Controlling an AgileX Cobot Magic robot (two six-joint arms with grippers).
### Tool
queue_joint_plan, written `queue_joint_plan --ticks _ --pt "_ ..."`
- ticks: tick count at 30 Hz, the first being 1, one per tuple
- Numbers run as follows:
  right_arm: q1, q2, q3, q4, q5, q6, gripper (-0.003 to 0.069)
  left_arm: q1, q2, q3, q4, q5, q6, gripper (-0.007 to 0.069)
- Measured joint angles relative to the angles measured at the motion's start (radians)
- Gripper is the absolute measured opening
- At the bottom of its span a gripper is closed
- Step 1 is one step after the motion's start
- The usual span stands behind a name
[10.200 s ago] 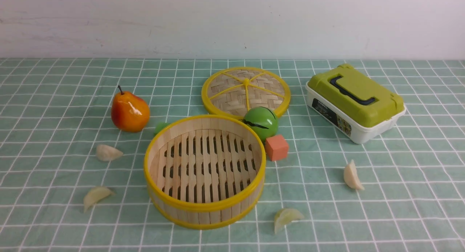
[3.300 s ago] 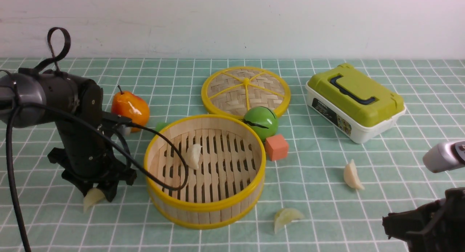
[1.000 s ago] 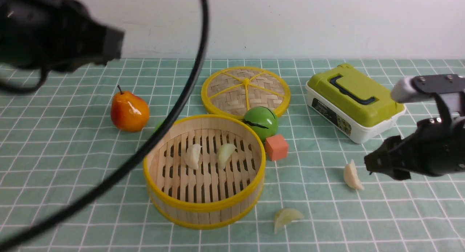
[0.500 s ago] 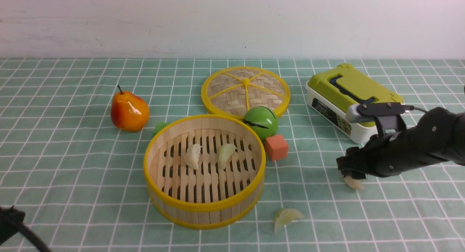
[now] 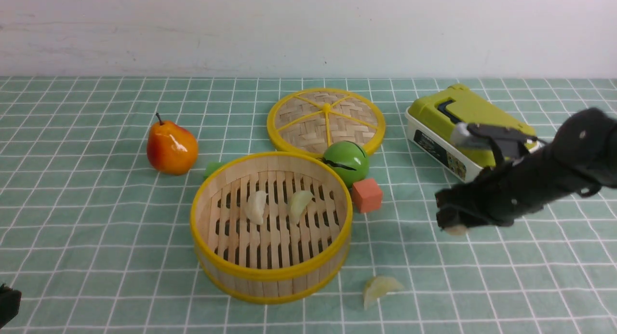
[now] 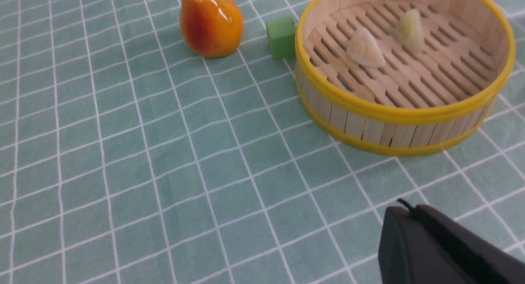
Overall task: Put the dumplings into the steamer on the table with the blue tablecloth.
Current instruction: 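Place the dumpling in the bamboo steamer basket with the right gripper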
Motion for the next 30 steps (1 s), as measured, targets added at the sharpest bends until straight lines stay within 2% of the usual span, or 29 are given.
queue_joint_plan --ticks 4,7,8,12,16,20,24,27,30 --pt "0.077 -0.047 -0.122 0.12 0.078 -0.041 0.0288 0.0 0.0 0.0 0.003 -0.029 -0.033 -0.0014" --pt "0.196 -0.044 -0.17 0.242 0.071 -0.093 0.0288 0.0 0.0 0.0 0.003 -0.038 -0.043 -0.0014" --pt "0.251 -0.032 -0.177 0.305 0.045 -0.123 0.0288 0.0 0.0 0.0 0.003 -0.04 -0.044 -0.0014" --pt "0.415 0.037 -0.18 0.43 -0.103 -0.253 0.0288 0.0 0.0 0.0 0.003 -0.04 -0.049 -0.0014" --pt "0.534 0.144 -0.18 0.551 -0.318 -0.362 0.0288 0.0 0.0 0.0 0.003 -0.037 -0.068 -0.0014" --pt "0.573 0.22 -0.18 0.611 -0.419 -0.42 0.0288 0.0 0.0 0.0 0.003 -0.037 -0.079 -0.0014" --pt "0.576 0.248 -0.18 0.626 -0.424 -0.431 0.0288 0.0 0.0 0.0 0.003 -0.037 -0.081 -0.0014" --pt "0.576 0.26 -0.18 0.626 -0.431 -0.433 0.0326 0.0 0.0 0.0 0.003 -0.037 -0.081 -0.0014" --pt "0.576 0.264 -0.18 0.626 -0.437 -0.436 0.0399 0.0 0.0 0.0 0.003 -0.039 -0.081 -0.0014"
